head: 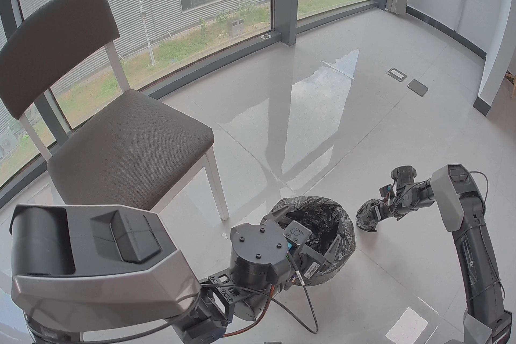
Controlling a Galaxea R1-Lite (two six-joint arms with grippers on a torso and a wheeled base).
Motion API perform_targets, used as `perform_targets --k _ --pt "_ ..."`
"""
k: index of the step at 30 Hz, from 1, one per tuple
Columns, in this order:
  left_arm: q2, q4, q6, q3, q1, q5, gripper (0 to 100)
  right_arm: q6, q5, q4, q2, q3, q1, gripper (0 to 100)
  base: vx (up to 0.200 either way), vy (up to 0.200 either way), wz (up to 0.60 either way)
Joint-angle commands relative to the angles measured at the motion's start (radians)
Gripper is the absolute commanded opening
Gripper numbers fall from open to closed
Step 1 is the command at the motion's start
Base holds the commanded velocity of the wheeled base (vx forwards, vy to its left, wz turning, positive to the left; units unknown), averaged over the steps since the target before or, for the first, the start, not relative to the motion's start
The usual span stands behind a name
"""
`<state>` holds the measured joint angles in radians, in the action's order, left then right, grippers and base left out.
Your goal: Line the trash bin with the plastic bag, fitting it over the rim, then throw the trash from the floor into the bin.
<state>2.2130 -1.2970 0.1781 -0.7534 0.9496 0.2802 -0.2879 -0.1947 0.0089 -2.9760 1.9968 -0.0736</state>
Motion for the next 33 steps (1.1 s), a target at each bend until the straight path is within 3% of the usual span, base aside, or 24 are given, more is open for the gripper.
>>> perform_targets --k 1,2,3,23,24,33 --pt "0.010 -0.005 -0.002 0.006 0.005 0.001 100 -0.001 0.000 0.008 -0.060 0.003 0.002 100 0.000 0.000 0.00" --pt "0.010 -0.008 -0.002 0.009 0.005 0.001 100 -0.004 -0.002 0.006 -0.064 0.003 0.003 100 0.000 0.000 0.00" --pt "0.010 -0.015 -0.002 0.012 0.005 0.001 100 -0.010 -0.002 -0.001 -0.069 0.003 0.002 0 0.000 0.000 0.00" --pt "0.022 -0.030 -0.002 0.012 0.009 0.001 100 -0.056 -0.002 -0.041 -0.031 0.003 -0.003 0 0.000 0.000 0.00" --pt "0.022 -0.030 -0.002 0.012 0.009 0.001 100 -0.066 -0.003 -0.056 -0.021 0.003 -0.003 100 0.000 0.000 0.00" --pt "0.027 -0.030 -0.002 0.006 0.009 -0.001 100 -0.126 -0.003 -0.165 0.071 -0.075 -0.015 100 0.000 0.000 0.00"
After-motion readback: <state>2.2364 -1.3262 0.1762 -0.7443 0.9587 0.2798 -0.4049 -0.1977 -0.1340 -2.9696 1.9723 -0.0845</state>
